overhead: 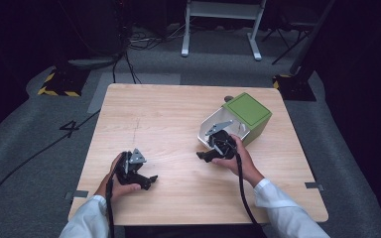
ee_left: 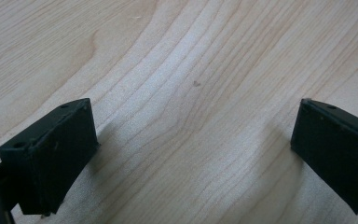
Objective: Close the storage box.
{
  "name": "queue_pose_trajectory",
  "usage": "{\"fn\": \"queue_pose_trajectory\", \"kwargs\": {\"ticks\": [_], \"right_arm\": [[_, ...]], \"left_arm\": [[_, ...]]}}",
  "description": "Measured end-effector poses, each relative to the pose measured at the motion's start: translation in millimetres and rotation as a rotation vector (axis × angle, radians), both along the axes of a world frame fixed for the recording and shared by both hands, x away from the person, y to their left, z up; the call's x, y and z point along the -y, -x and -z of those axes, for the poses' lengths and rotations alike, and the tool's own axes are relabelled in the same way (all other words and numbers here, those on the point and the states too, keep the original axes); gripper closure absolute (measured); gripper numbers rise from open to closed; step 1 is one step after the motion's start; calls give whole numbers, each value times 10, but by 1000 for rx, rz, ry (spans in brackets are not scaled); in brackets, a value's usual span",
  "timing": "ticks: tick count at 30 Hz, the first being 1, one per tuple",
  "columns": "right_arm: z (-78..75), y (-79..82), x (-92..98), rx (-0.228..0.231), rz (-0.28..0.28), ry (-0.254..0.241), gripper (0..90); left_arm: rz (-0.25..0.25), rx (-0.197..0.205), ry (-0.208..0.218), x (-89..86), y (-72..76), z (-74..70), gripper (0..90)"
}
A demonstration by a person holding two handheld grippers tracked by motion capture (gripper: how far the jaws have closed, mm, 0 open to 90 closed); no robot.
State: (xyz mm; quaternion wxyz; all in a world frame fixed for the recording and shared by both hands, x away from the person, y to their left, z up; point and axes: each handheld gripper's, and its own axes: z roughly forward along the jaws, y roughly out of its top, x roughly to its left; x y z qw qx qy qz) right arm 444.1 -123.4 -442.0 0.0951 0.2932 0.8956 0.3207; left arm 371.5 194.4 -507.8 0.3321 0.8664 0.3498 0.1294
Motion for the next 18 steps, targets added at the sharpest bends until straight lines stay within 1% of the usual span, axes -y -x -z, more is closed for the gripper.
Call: {"fn": "queue_pose_trajectory", "kwargs": {"ticks": [5,18], "right_arm": [[13,25,-57,3,-6,4,299],[13,70,-121,-2,-10,8,282]], "left_arm": [[0,0,0,0,0,0,6],[0,0,-1,0,1,0,6]]}}
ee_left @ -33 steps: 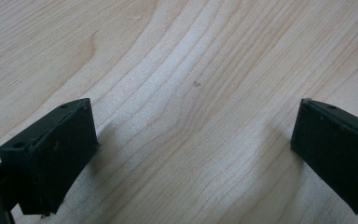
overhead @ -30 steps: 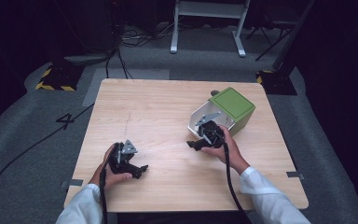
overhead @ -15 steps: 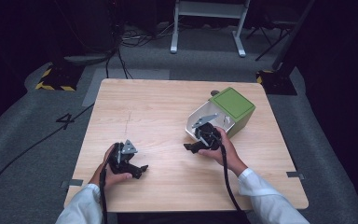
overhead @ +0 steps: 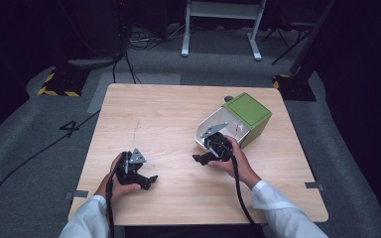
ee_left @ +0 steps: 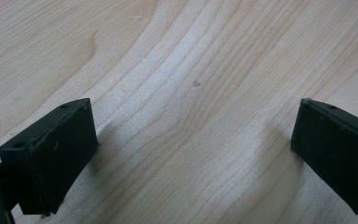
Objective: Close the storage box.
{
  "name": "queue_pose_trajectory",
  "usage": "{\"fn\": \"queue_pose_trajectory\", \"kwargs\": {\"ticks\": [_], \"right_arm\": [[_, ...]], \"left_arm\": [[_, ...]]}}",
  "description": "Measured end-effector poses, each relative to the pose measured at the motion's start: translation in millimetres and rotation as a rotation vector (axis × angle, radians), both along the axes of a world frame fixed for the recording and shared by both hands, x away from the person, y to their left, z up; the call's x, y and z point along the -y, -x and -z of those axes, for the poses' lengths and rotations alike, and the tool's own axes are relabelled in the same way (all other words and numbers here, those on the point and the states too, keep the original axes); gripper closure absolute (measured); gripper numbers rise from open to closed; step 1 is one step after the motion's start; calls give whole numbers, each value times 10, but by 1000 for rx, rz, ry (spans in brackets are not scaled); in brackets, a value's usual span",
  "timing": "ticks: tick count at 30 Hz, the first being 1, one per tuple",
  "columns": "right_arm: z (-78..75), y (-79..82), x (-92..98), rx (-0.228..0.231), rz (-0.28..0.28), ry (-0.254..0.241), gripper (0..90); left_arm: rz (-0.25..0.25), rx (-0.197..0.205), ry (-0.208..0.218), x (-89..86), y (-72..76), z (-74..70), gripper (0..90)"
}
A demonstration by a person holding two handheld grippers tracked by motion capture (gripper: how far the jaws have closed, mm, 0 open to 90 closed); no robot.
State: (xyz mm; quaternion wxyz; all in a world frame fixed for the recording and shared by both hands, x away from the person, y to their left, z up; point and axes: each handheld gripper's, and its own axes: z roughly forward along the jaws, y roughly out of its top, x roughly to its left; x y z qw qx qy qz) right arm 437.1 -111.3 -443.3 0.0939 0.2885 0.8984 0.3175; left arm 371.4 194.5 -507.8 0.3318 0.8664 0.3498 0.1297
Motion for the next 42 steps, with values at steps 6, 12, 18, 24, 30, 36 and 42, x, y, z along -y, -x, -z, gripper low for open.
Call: {"fn": "queue_pose_trajectory", "kwargs": {"ticks": [6,12,18,24,30,36,42], "right_arm": [[-1,16,-11,-5,1,1,279],[-16,47,-29,1,3,5,279],[-33,72,-42,8,3,1,273],[-71,78,-9,11,-3,-4,278],[-135,87,56,21,-6,-15,279],[-190,109,110,47,-16,-20,271],[-253,133,172,76,-35,-15,257]], "left_arm": [[-2,1,0,1,4,0,6],[-3,-1,4,3,12,1,5],[-4,-2,4,3,13,1,5],[-4,-1,4,3,13,1,6],[-3,-1,4,3,12,1,6],[-3,-1,3,2,12,1,6],[-4,-2,4,3,13,1,6]]}}
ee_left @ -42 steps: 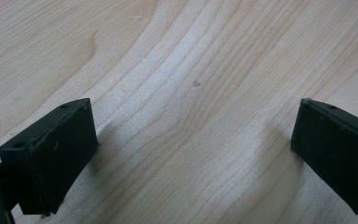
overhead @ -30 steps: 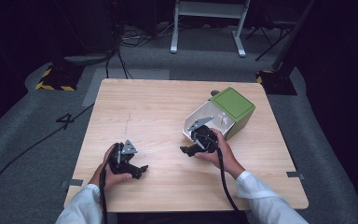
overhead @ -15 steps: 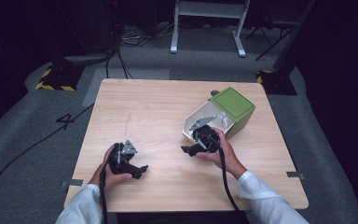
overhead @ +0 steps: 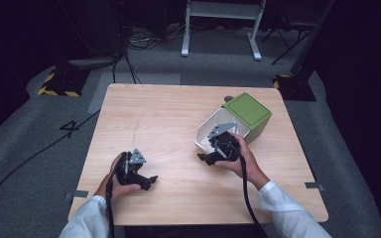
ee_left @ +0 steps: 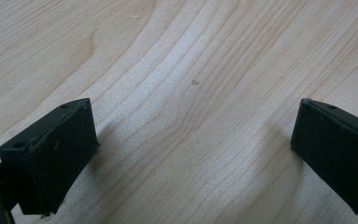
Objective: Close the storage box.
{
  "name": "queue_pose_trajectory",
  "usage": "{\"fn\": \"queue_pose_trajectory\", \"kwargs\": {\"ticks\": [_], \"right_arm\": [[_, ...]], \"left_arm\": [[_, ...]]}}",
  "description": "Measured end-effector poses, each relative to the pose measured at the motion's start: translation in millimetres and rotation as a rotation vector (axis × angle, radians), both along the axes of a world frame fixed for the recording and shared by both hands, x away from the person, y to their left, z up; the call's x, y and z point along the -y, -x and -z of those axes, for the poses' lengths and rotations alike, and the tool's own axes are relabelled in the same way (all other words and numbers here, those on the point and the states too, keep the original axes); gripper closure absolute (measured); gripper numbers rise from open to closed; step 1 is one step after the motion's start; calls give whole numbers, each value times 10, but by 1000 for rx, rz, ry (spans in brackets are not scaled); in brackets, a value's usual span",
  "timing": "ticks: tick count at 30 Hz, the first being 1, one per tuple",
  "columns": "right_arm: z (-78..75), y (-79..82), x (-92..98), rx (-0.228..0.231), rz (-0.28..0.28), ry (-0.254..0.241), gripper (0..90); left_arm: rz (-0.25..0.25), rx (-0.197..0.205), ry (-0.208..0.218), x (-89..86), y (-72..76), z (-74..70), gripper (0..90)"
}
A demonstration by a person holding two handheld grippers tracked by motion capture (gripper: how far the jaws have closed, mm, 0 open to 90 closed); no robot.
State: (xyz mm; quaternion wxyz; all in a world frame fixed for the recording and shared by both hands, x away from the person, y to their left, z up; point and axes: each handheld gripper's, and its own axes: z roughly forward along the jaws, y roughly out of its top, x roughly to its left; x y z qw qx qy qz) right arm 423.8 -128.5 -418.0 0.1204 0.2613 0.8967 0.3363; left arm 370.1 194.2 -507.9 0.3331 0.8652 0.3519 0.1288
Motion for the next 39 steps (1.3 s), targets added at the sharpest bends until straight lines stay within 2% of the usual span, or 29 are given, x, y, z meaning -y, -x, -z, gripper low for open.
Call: {"fn": "queue_pose_trajectory", "kwargs": {"ticks": [7,12,19,24,39], "right_arm": [[-90,53,122,28,-31,-18,252],[-151,106,204,56,-75,-3,245],[-268,179,402,88,-104,-42,223],[-317,231,503,106,-118,-47,212],[-323,464,874,138,-160,-24,201]], "left_arm": [[0,0,-1,0,0,-1,6],[1,1,-1,-1,-1,-1,5],[0,0,0,0,0,0,5],[0,0,0,0,0,0,5],[0,0,0,0,0,0,5]]}}
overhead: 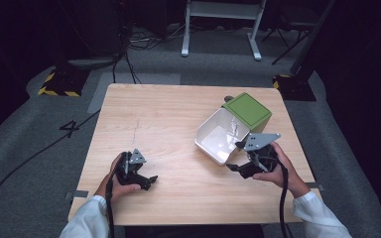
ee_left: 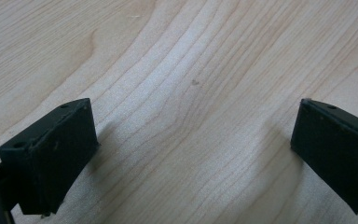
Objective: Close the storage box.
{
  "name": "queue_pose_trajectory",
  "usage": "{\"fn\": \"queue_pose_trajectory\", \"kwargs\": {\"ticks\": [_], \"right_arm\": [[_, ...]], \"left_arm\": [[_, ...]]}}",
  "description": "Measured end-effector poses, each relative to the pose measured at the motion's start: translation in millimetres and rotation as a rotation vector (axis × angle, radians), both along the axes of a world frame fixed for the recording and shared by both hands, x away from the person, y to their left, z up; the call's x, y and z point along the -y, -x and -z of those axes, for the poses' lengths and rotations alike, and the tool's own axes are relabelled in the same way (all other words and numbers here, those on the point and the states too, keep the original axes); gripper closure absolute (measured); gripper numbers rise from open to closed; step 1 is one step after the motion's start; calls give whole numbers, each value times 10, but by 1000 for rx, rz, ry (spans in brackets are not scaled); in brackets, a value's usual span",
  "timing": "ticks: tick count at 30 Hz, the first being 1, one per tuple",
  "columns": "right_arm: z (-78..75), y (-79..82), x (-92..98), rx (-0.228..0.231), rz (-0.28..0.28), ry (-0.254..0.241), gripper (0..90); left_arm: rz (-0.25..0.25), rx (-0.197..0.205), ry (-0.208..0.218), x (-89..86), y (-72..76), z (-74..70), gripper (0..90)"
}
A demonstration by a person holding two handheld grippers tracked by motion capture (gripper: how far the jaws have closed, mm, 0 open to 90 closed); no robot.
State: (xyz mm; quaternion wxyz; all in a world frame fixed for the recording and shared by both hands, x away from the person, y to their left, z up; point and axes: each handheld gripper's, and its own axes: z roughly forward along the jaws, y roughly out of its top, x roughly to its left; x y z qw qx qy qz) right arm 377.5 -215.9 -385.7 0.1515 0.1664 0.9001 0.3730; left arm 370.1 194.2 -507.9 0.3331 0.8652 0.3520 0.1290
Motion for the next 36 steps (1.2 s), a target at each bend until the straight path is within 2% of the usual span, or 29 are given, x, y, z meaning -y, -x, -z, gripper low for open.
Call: {"fn": "queue_pose_trajectory", "kwargs": {"ticks": [6,13,18,23,24,25,26,29,31,32,36], "right_arm": [[70,72,158,18,1,33,200],[136,77,399,21,53,42,200],[231,64,605,28,109,59,200],[367,24,838,10,162,70,200],[427,19,931,14,190,85,200],[427,19,931,14,190,85,200],[490,14,1030,8,213,86,201],[559,14,1121,0,239,97,201],[658,19,1266,-19,271,87,202],[658,19,1266,-19,271,87,202],[791,39,1458,-44,328,61,202]], "left_arm": [[2,1,-1,-1,-1,0,5],[1,1,-1,-1,-1,0,6],[1,1,-1,-1,-1,0,6],[0,0,0,0,0,0,6],[0,0,0,0,0,0,5],[0,0,0,0,0,0,5],[0,0,0,0,0,0,6],[0,0,0,0,0,0,5],[0,0,0,0,0,0,6],[0,0,0,0,0,0,5],[0,0,0,0,0,0,5]]}}
